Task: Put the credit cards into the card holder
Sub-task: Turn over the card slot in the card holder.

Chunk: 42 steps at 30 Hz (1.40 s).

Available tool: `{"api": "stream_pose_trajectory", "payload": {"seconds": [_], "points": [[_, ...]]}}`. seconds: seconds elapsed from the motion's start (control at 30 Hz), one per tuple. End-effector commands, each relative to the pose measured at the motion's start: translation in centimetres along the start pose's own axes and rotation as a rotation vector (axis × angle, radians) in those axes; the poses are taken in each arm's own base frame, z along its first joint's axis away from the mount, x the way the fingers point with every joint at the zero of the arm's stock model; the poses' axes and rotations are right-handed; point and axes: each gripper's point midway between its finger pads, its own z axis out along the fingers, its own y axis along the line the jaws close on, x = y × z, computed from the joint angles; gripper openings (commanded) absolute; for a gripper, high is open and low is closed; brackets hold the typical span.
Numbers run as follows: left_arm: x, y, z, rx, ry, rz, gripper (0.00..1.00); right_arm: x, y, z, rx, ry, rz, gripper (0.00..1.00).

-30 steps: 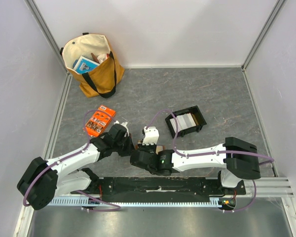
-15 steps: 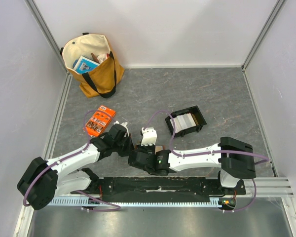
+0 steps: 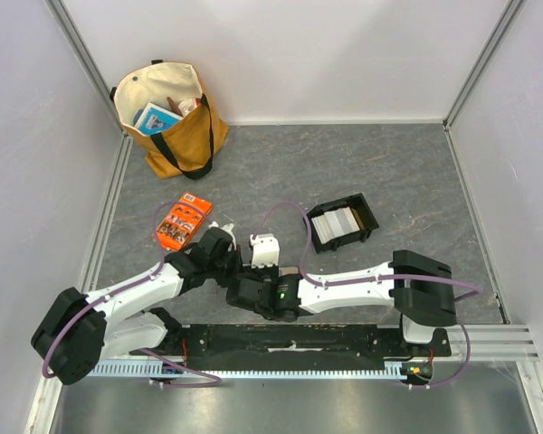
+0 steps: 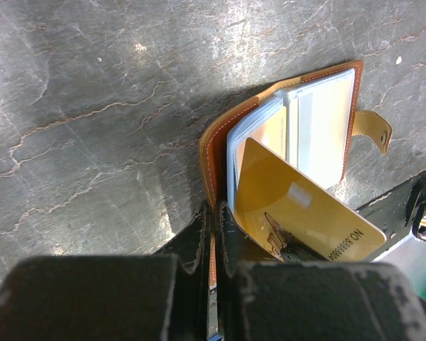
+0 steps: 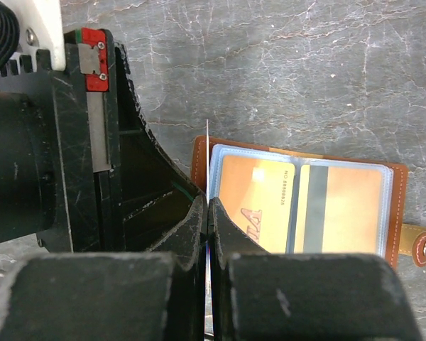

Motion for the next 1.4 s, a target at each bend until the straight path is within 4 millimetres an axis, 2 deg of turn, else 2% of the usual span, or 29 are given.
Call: {"api": "stream_pose_trajectory", "payload": {"seconds": [0.0, 0.67, 1.17, 1.37], "points": [[-0.1, -0.7, -0.3, 0.03, -0.003, -0.02, 0.02, -1.4, 0.3, -0.6, 0.039, -0.053, -0.022, 0.0], [0.0, -0.4, -0.2, 0.017, -0.003, -0.02, 0.02, -2.8, -3.1, -2.3, 0.107, -0.091, -0.015, 0.0], [0.2, -0.1, -0.1, 0.007, 0.001, -0.02, 0.02, -2.3, -5.8, -3.0, 0.13, -0.069, 0.008, 0.0], [0.2, 0.0, -0.1, 0.003, 0.002, -0.018, 0.02, -2.5, -8.3, -2.9, 0.123, -0.025, 0.066, 0.0]]}}
